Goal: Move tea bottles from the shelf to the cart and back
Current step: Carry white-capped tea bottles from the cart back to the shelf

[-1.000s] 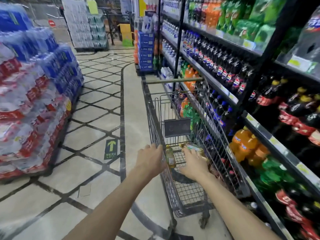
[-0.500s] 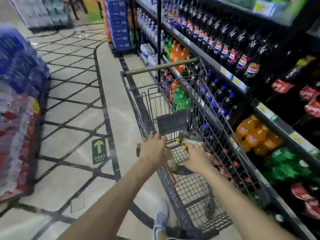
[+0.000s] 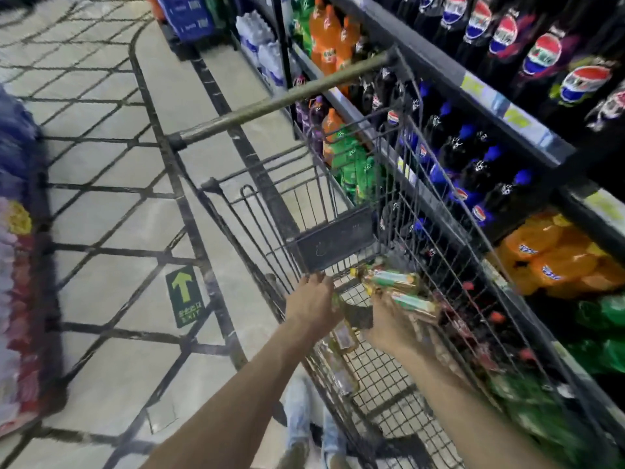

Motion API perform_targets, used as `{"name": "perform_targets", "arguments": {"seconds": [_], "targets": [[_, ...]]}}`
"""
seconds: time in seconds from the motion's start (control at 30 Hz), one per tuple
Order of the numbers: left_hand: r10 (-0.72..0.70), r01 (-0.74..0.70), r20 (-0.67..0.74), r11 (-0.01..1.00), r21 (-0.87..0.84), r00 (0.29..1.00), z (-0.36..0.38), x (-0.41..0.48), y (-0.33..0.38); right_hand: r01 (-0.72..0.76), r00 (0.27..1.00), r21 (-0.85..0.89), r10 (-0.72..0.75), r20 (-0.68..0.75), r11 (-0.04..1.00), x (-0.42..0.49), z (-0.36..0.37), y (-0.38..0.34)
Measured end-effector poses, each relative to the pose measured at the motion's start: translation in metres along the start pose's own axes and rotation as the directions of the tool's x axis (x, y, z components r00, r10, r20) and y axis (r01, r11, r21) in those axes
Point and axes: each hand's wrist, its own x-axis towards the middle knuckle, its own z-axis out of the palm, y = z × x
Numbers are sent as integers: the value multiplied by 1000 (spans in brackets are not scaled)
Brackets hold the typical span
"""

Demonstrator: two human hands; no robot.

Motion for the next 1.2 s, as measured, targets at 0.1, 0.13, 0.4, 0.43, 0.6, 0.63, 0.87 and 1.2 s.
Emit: {"name": "perform_targets", "arguments": {"seconds": [0.1, 0.13, 0.4, 0.43, 0.6, 0.63, 0.87, 1.2], "targets": [[-20, 20, 28, 1000, 1, 999, 17, 44, -2, -33, 999, 92, 30, 37, 995, 45, 20, 3], [-28, 28, 36, 1000, 7, 999, 22, 58, -4, -29, 999, 122, 25, 34, 992, 60, 29, 3], [-137, 94, 215, 975, 201, 967, 78, 131, -40, -50, 991, 161, 29, 134, 986, 152, 121, -4], [-151, 100, 223, 969, 228, 963, 83, 136, -45, -57, 992, 164, 38, 120, 985, 158, 131, -6], [-167, 86, 247, 947, 308, 955, 103, 157, -60, -59, 998, 239, 62, -6, 969, 179, 163, -9], [-173, 85, 265, 945, 316, 949, 105, 160, -59, -51, 998, 245, 57, -14, 968, 181, 165, -7], [-168, 54, 465, 967, 248, 869, 166, 155, -43, -120, 985, 331, 154, -78, 936, 168, 162, 53], [-477, 538, 425, 842, -29, 769, 255, 119, 1, -162, 975, 219, 191, -117, 962, 151, 163, 119]]}}
